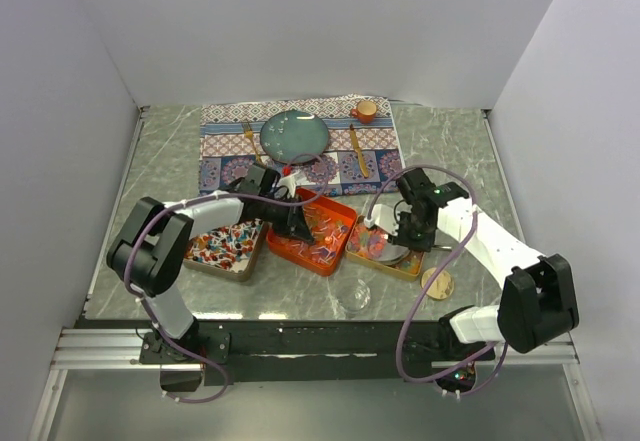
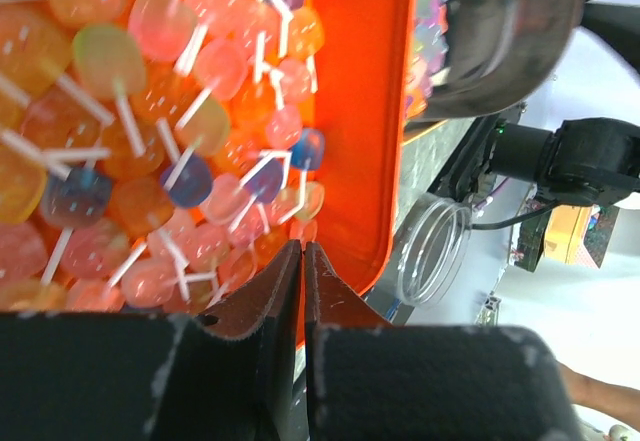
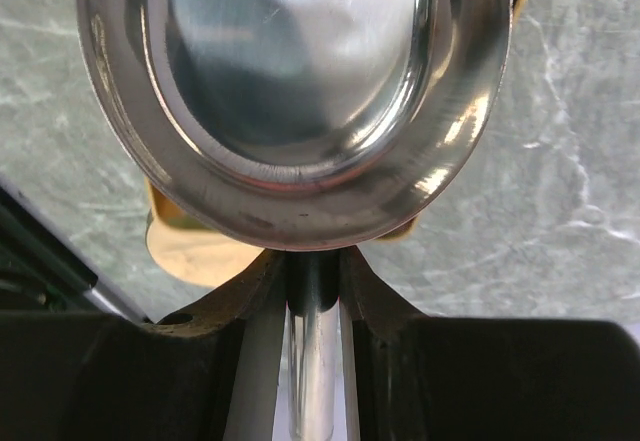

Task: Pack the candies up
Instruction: Scoop the fake candies from the storage box.

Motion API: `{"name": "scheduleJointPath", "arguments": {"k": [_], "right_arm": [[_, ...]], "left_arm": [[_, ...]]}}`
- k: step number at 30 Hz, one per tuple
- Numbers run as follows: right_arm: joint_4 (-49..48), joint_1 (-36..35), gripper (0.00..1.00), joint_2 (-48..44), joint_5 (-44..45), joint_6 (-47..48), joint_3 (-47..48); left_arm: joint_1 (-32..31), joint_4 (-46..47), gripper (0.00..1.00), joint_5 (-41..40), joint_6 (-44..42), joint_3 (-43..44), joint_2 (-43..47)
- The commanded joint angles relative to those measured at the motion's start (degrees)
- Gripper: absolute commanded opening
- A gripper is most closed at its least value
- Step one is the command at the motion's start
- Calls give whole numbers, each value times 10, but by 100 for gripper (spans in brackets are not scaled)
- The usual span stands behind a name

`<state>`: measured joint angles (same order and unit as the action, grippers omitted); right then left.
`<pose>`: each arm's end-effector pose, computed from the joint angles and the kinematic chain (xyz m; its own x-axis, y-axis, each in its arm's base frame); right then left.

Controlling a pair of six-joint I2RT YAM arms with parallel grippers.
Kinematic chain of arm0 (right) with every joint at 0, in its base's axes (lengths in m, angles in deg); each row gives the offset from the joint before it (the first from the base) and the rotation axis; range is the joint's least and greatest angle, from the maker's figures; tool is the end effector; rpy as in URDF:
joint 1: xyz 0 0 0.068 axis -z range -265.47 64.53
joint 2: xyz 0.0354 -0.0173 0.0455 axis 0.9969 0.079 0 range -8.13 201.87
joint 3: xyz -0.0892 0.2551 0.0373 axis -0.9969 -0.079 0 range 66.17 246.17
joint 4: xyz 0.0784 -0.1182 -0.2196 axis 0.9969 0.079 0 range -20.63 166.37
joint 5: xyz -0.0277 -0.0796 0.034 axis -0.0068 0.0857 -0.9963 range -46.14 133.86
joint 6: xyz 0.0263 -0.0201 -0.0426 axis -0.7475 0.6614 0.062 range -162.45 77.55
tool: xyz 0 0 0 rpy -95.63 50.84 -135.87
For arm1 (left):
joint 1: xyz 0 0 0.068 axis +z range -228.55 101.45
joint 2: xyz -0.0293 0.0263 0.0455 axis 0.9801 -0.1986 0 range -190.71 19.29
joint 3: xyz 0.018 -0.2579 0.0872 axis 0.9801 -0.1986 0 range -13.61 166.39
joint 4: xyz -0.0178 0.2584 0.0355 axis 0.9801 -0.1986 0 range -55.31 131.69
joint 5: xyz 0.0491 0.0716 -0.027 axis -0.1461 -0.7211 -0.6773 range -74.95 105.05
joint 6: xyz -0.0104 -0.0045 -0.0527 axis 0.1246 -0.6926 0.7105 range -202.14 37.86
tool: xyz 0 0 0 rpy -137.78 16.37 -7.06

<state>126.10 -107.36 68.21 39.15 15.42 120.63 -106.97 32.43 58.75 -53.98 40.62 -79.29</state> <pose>0.2113 0.0881 0.2271 -0.1564 -0.9724 -0.1733 -0.9759 0.1791 -0.1244 0.2835 -0.1815 0.1659 -0.9567 0.1299 -0.2606 0.2872 0.5694 -0.7703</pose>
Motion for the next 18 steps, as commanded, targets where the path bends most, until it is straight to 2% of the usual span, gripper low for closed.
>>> {"name": "scheduleJointPath", "arguments": {"k": [1,7,12,16,17,18], "right_arm": [[-76,-8,0,0,-55,-31,-23],[-159,-8,0,-28,-97,-55,-69],[-161,-7,0,-58,-130,-53,-95],[-145,-7,0,-44,-137,-65,-100],[-145,-5,4,-40,-139,-69,-99],[-145,-3,12,-39,-143,-72,-100]], "left_arm": [[-5,15,11,15,-4,32,-8],[-5,-14,11,16,-25,57,-21],[-5,-49,11,9,-47,76,-24],[-5,-57,11,4,-51,85,-24],[-5,-59,11,2,-54,90,-24],[-5,-66,11,1,-58,94,-25]]}}
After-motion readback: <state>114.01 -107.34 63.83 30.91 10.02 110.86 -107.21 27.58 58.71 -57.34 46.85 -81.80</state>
